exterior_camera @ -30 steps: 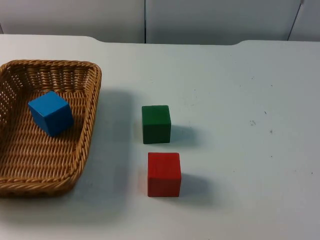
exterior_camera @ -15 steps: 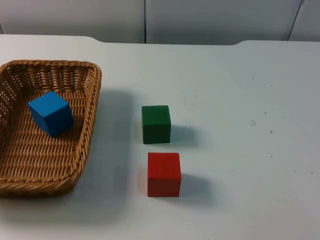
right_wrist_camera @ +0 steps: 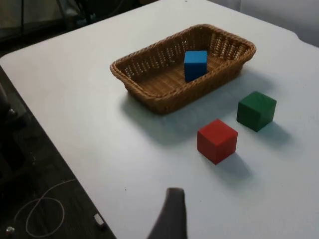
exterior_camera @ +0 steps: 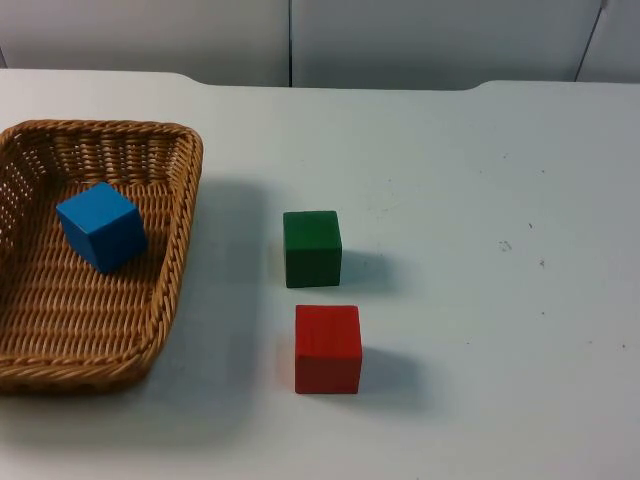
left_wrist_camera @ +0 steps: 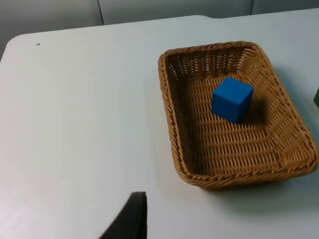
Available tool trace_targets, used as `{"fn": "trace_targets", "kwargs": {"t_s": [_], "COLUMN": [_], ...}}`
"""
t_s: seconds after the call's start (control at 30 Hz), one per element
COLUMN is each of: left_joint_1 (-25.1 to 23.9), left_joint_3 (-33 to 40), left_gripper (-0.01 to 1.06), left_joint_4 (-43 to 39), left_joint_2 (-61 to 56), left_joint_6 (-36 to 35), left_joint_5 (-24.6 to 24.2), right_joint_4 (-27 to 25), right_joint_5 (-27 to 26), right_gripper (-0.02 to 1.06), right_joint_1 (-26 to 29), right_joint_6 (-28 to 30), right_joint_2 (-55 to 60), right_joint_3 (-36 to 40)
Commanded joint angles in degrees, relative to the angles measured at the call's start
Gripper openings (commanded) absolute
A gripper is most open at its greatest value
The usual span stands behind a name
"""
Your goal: Pick up the basket with the left hand and place the blue cube into the basket with the right hand.
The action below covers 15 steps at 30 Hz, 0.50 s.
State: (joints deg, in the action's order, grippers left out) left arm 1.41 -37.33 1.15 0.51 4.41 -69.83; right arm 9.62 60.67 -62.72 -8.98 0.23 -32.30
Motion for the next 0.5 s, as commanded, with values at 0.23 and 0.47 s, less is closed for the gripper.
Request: {"fn": "trace_targets", "kwargs": {"t_s": [0.23, 0.47], "left_joint_1": [0.3, 0.3], "left_joint_3": [0.1, 1.2], "left_gripper": [1.05, 1.05], "left_joint_4": [-2.0, -1.9], "left_joint_2": [-0.5, -0.5], "left_joint_6": [-0.5, 0.7], "left_joint_5": [-0.1, -0.1], "right_joint_4": [2.1, 2.1], "right_joint_5": [0.9, 0.9], "right_gripper": [0.74, 0.74], "right_joint_1": [0.2, 0.2], "right_joint_6": [2.0, 2.0], "right_joint_2": [-0.2, -0.2], "right_joint_3": [3.2, 3.2]}}
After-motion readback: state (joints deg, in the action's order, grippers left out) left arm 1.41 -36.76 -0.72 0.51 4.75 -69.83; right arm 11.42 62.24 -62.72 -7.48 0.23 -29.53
